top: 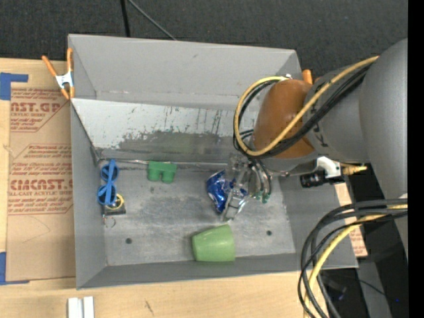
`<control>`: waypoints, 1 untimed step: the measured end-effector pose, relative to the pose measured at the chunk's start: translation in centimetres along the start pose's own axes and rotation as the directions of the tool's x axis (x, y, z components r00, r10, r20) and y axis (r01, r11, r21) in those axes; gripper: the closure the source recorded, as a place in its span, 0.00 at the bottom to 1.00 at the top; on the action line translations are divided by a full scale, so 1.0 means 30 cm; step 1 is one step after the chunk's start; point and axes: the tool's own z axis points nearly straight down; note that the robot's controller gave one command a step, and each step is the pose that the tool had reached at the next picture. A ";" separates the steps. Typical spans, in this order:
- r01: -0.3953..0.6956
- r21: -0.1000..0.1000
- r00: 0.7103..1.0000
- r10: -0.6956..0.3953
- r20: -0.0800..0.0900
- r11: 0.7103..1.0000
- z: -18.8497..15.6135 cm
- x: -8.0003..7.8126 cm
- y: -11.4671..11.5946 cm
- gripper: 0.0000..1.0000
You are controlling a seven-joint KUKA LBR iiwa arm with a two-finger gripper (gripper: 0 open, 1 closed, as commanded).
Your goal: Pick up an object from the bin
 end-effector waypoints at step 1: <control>-0.186 -0.004 0.982 0.186 0.014 0.983 0.084 -0.011 -0.031 0.00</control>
Offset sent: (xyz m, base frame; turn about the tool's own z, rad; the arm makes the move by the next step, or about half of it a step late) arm -0.0043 -0.0089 -0.0302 0.1860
